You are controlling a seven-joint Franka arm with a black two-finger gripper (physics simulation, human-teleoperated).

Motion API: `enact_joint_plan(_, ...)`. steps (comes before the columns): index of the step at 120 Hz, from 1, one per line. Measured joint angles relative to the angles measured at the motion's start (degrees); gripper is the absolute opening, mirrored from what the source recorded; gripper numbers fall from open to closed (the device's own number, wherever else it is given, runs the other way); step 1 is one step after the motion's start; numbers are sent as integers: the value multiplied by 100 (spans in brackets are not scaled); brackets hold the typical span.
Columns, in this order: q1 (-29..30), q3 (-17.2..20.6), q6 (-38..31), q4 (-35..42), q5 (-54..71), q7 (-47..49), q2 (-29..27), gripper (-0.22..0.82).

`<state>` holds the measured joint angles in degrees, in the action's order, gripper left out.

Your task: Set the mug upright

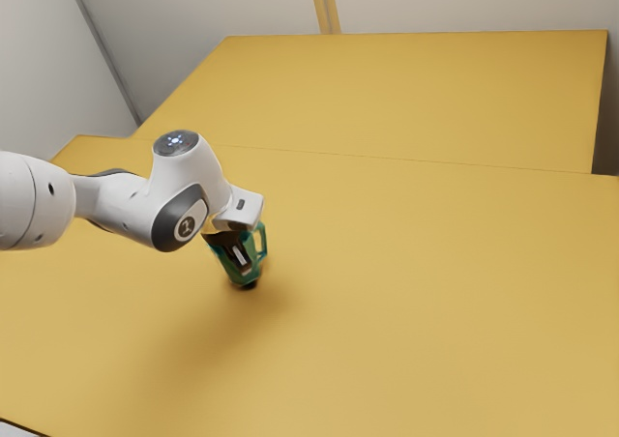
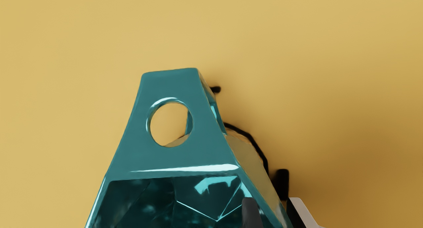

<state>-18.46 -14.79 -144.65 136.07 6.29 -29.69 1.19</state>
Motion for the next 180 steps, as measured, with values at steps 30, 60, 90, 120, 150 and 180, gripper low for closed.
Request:
enact_joint_plan(30, 8, 5, 18, 0, -17, 20, -7, 20)
enact_joint_plan(60, 32, 23, 26, -54, 18, 33, -59, 31)
enact_joint_plan(90, 76, 79, 73, -96, 49, 70, -191, 36)
enact_joint_plan(120, 104, 182, 254, -302, 34, 130, -411, 40)
enact_joint_plan(150, -38, 377, 1275, -1773, -176, 281, -352, 47)
enact_joint_plan(180, 102, 373, 3394, -4329, -600, 751, 607, 56)
